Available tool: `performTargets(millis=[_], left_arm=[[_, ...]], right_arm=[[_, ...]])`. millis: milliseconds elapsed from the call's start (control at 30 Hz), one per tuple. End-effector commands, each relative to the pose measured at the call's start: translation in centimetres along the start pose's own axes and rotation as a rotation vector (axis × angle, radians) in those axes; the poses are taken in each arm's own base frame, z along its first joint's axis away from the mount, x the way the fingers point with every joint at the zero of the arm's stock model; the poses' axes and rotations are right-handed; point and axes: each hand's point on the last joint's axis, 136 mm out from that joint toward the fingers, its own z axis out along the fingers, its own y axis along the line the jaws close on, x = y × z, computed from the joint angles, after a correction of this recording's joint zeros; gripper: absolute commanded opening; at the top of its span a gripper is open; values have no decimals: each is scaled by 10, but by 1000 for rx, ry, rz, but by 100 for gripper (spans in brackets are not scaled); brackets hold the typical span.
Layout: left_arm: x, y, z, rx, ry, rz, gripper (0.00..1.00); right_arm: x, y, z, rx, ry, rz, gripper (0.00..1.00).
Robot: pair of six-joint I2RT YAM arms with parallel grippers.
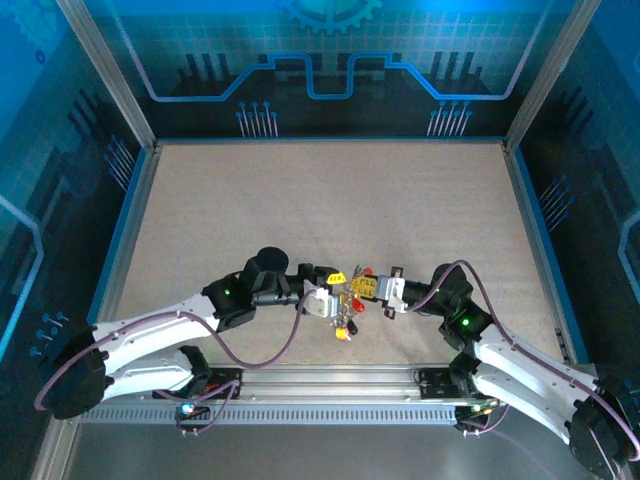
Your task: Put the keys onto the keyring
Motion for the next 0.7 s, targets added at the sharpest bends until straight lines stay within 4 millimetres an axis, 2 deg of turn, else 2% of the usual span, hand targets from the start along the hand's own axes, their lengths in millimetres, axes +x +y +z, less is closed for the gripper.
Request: performTargets(millis=[0, 300, 433, 600, 667], left_arm=[[-14, 12, -10, -65, -59, -55, 35], [-4, 21, -25, -109, -45, -137, 34], [-5, 16, -19, -64, -60, -175, 34], [-7, 21, -11, -51, -66, -224, 34], [-10, 16, -9, -4, -70, -229, 33]], right_arm=[[-16, -12, -4, 50, -52, -33, 0], [-16, -12, -3, 46, -54, -33, 0], [-16, -12, -3, 41, -54, -34, 0], [-17, -13, -2, 41, -51, -33, 0], [-16, -13, -2, 42, -49, -35, 0]])
